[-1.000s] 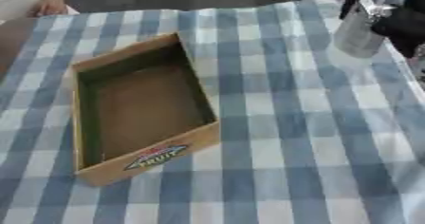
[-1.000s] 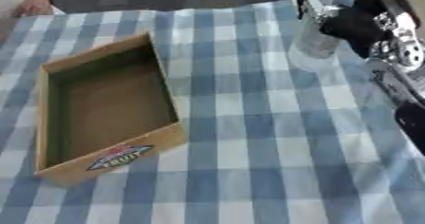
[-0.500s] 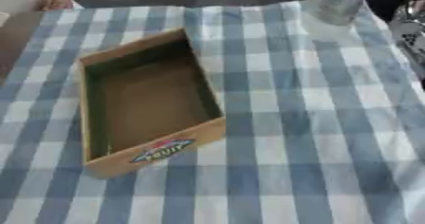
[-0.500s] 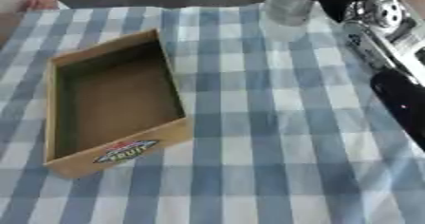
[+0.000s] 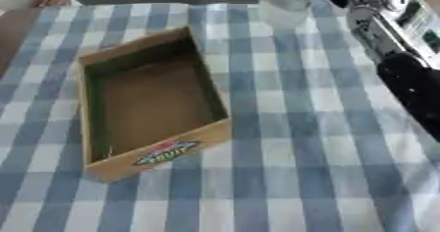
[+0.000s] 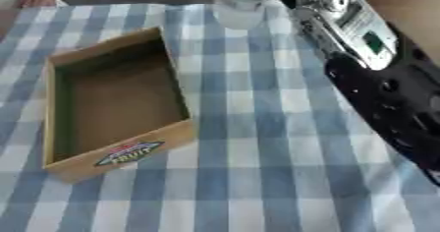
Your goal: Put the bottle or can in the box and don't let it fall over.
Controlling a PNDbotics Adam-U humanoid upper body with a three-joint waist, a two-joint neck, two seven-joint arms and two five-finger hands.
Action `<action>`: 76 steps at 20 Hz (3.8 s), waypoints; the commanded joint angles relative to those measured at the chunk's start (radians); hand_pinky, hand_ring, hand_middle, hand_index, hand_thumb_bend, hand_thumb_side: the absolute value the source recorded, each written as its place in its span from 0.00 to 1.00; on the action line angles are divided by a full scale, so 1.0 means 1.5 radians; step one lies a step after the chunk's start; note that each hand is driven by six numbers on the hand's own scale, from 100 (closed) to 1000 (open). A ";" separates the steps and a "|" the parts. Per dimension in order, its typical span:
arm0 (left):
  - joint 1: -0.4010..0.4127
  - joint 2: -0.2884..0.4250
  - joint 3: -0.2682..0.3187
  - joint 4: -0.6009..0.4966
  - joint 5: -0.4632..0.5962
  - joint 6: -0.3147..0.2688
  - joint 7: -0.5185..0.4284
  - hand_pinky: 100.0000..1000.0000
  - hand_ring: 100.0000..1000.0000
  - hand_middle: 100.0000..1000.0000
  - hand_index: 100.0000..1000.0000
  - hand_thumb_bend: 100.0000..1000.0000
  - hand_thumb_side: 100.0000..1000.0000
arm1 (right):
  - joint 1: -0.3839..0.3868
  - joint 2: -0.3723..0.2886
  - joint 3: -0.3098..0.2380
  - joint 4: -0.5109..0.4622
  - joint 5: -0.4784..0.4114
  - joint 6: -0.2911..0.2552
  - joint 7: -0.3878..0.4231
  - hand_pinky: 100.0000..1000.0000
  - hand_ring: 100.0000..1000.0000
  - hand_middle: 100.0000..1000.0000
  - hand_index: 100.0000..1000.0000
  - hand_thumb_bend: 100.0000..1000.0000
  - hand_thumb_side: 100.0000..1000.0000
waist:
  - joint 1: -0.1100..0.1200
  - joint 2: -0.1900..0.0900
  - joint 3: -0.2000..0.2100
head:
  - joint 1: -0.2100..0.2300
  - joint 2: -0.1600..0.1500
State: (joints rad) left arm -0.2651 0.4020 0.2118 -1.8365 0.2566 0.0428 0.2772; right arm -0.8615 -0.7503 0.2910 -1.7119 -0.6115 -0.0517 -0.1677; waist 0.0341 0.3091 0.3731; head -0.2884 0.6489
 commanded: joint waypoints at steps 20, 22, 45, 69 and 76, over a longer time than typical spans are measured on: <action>-0.074 -0.030 -0.030 0.127 -0.029 -0.009 -0.060 1.00 1.00 0.71 0.67 0.00 0.65 | -0.044 0.080 0.064 -0.034 0.024 0.029 -0.104 0.00 0.13 0.25 0.09 0.00 0.00 | -0.042 -0.020 0.074 | -0.109 0.007; -0.072 -0.030 -0.027 0.145 -0.035 -0.009 -0.059 1.00 1.00 0.71 0.67 0.00 0.68 | -0.042 0.084 0.068 -0.037 0.032 0.031 -0.110 0.00 0.14 0.26 0.09 0.00 0.00 | -0.044 -0.021 0.075 | -0.110 0.006; -0.058 -0.025 -0.001 0.276 -0.014 -0.051 -0.051 1.00 1.00 0.71 0.67 0.02 0.80 | 0.011 0.134 0.143 -0.003 0.157 0.059 -0.014 0.64 0.63 0.79 0.58 0.09 0.00 | -0.047 -0.018 0.068 | -0.089 0.005; -0.045 -0.014 0.014 0.280 -0.012 -0.055 -0.046 1.00 1.00 0.71 0.67 0.01 0.78 | 0.059 0.105 0.133 -0.025 0.259 0.120 0.077 0.86 0.88 0.98 0.80 0.31 0.06 | -0.045 -0.028 0.040 | -0.065 0.016; -0.038 -0.011 0.016 0.282 -0.011 -0.055 -0.046 1.00 1.00 0.71 0.67 0.02 0.79 | 0.074 0.089 0.126 -0.045 0.280 0.124 0.099 0.86 0.90 0.99 0.82 0.36 0.01 | -0.043 -0.033 0.030 | -0.060 0.019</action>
State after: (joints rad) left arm -0.3175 0.3430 0.2232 -1.4054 0.2412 -0.0372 0.2067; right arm -0.7376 -0.5904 0.4956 -1.7538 -0.2035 0.1370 -0.0283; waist -0.0383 0.2805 0.4161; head -0.3815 0.6750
